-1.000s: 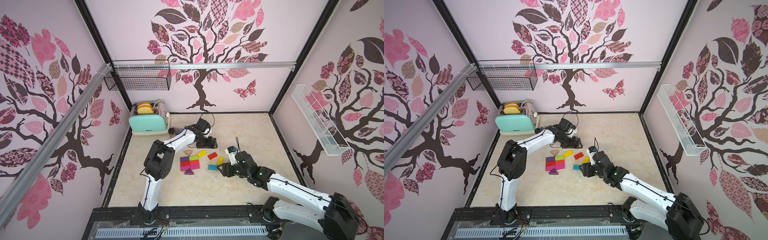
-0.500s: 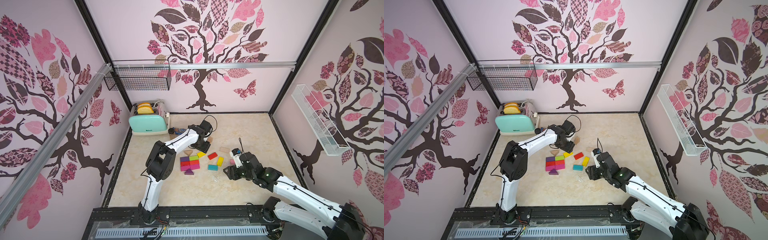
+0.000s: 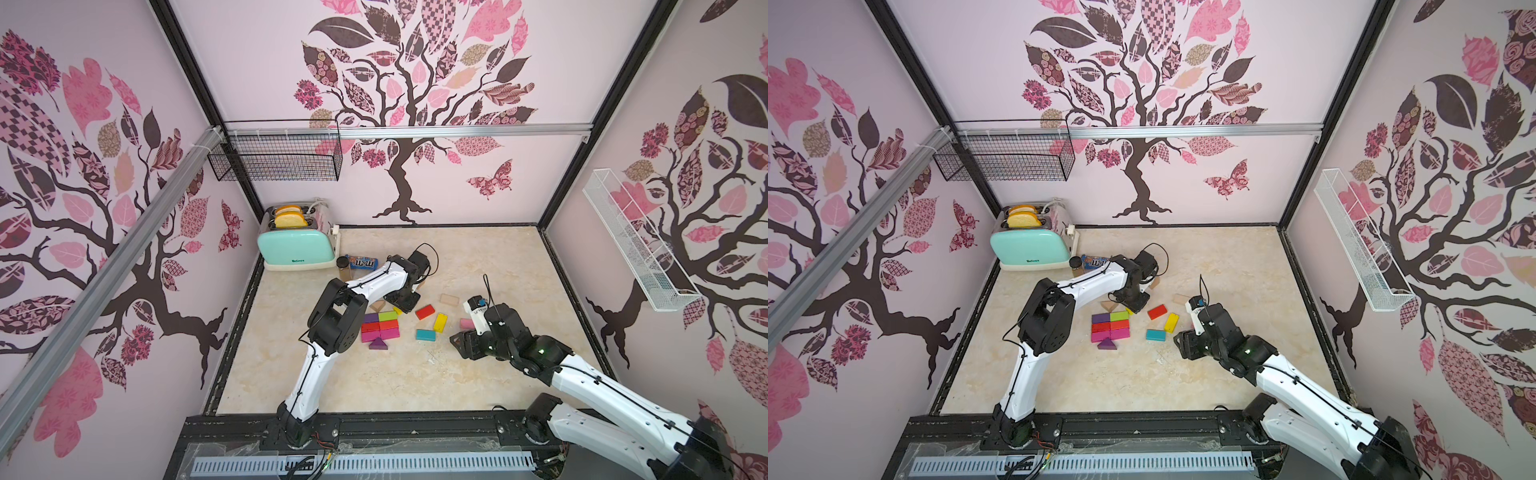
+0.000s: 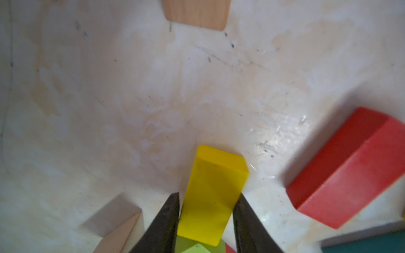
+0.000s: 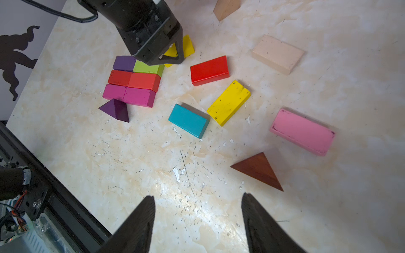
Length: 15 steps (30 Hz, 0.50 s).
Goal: Assemble a piece of candy with building blocks
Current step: Assemble the building block at the center of the board.
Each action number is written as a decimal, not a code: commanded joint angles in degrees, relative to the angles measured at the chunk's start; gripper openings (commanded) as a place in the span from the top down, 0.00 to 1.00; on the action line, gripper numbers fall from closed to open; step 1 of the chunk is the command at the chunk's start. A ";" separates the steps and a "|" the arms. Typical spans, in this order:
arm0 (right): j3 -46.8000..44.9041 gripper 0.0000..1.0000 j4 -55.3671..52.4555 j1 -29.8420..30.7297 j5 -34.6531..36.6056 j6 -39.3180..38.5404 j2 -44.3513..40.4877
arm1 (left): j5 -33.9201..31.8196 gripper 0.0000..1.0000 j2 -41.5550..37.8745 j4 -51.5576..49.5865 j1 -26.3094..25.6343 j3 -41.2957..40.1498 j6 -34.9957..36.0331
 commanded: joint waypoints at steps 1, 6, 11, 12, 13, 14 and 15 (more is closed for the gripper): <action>3.17 0.33 -0.40 -0.73 0.32 -1.27 0.31 | -1.38 0.72 1.74 0.13 -0.11 2.80 0.71; 2.84 0.33 -0.21 -4.39 -2.15 -2.23 0.65 | 1.10 0.84 4.76 2.78 0.09 6.08 2.52; 3.53 0.33 -0.11 -8.37 -4.59 -3.84 1.03 | 7.12 0.94 3.89 4.46 -0.08 4.21 5.41; 3.59 0.33 0.27 -8.67 -4.84 -4.08 1.43 | 8.31 0.94 2.76 6.43 -0.21 1.98 6.13; 3.75 0.33 0.62 -8.92 -5.13 -4.22 1.95 | 9.12 0.94 2.12 7.39 -0.20 0.72 6.81; 4.06 0.33 0.77 -9.00 -5.53 -4.36 2.47 | 9.27 0.94 1.83 7.78 -0.26 0.19 7.37; 4.40 0.33 0.78 -8.99 -5.83 -4.41 2.98 | 9.35 0.95 1.82 7.63 -0.30 0.08 8.13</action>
